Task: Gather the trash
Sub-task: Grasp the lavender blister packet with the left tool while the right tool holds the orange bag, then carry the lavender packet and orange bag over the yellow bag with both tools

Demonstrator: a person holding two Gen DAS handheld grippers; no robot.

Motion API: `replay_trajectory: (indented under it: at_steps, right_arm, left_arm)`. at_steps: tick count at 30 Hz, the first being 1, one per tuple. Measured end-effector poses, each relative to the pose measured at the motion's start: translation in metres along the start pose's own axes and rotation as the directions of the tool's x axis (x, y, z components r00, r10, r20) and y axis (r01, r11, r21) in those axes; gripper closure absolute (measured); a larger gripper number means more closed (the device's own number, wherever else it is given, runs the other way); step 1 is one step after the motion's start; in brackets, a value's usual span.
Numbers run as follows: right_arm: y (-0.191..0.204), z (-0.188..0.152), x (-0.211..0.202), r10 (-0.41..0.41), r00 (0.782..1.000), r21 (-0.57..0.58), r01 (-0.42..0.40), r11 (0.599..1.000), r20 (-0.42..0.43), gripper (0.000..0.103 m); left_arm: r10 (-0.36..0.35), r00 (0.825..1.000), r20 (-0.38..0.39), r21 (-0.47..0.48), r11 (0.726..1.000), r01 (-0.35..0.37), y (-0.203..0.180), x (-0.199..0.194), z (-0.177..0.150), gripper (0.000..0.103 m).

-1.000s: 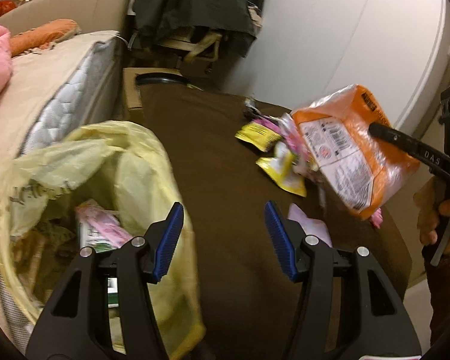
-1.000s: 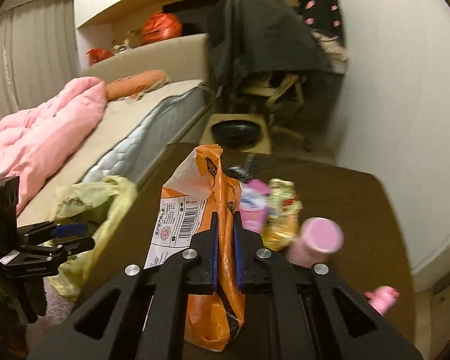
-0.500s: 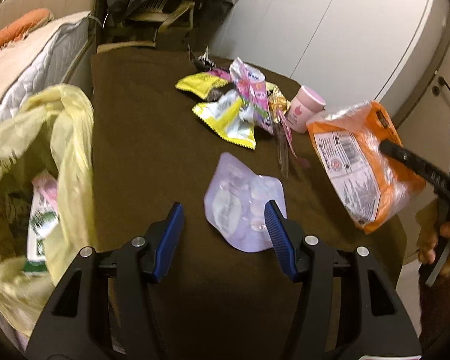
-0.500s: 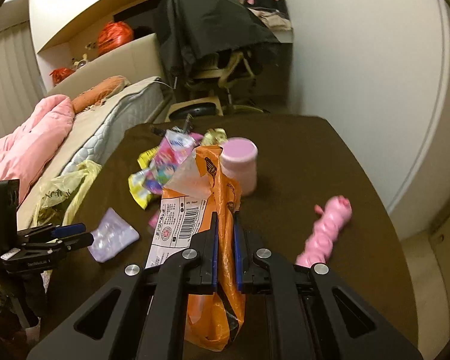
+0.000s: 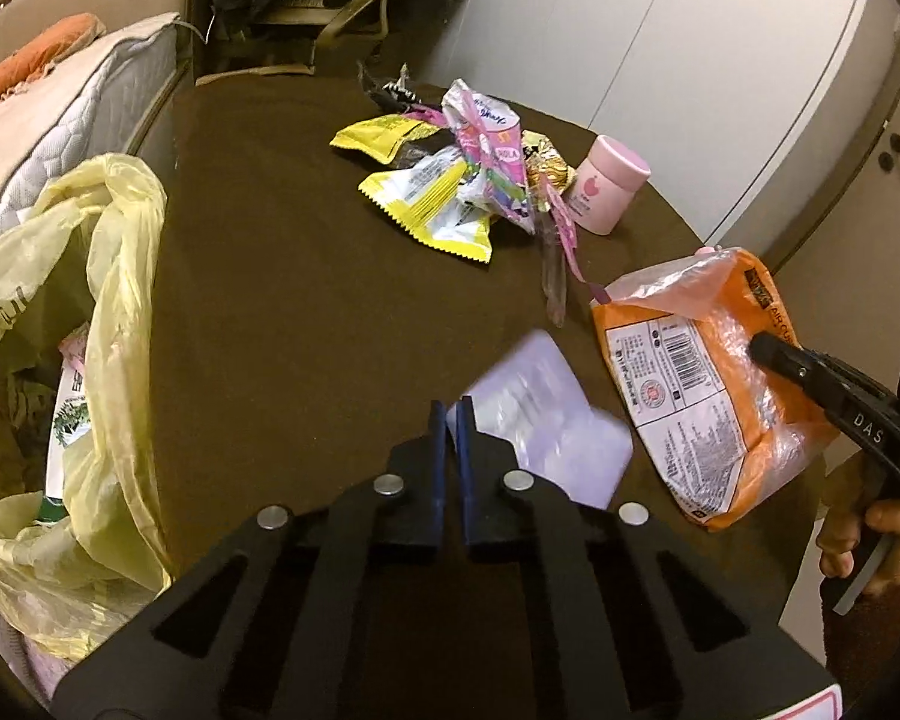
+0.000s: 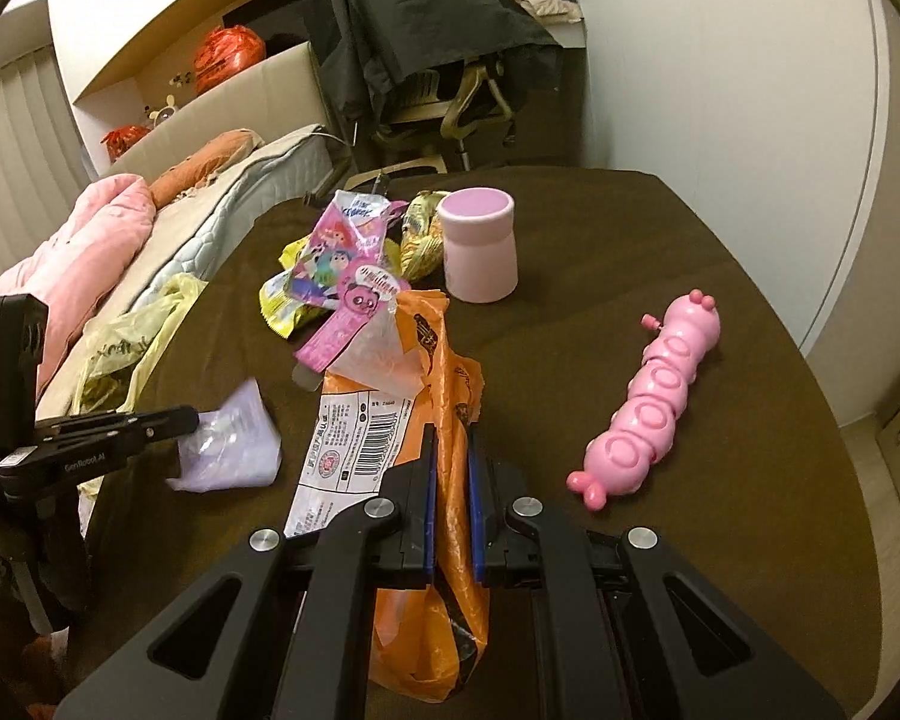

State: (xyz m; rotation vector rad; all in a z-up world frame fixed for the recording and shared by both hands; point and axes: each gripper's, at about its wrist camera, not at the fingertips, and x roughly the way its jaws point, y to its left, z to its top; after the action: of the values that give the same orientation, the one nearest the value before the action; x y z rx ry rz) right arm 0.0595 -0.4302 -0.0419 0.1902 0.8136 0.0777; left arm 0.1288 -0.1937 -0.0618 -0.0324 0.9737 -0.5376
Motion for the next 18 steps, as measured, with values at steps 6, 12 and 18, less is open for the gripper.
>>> replay_trajectory:
  at_steps: [6,12,18]
  right_arm:
    - [0.008,0.001,-0.006,0.012,1.000,-0.016,-0.012,1.000,0.013,0.094]
    - [0.019,0.004,-0.014,0.027,0.999,-0.038,-0.026,0.999,0.031,0.094]
    - [0.036,0.009,-0.024,0.041,0.998,-0.073,-0.037,0.997,0.052,0.094]
  left_arm:
    - [0.002,0.999,0.042,-0.002,1.000,-0.002,0.001,-0.017,0.000,0.102]
    - [0.013,0.997,0.082,-0.029,1.000,-0.011,0.012,-0.036,-0.002,0.102]
    - [0.030,0.991,0.128,-0.057,0.998,-0.023,0.025,-0.059,-0.003,0.102]
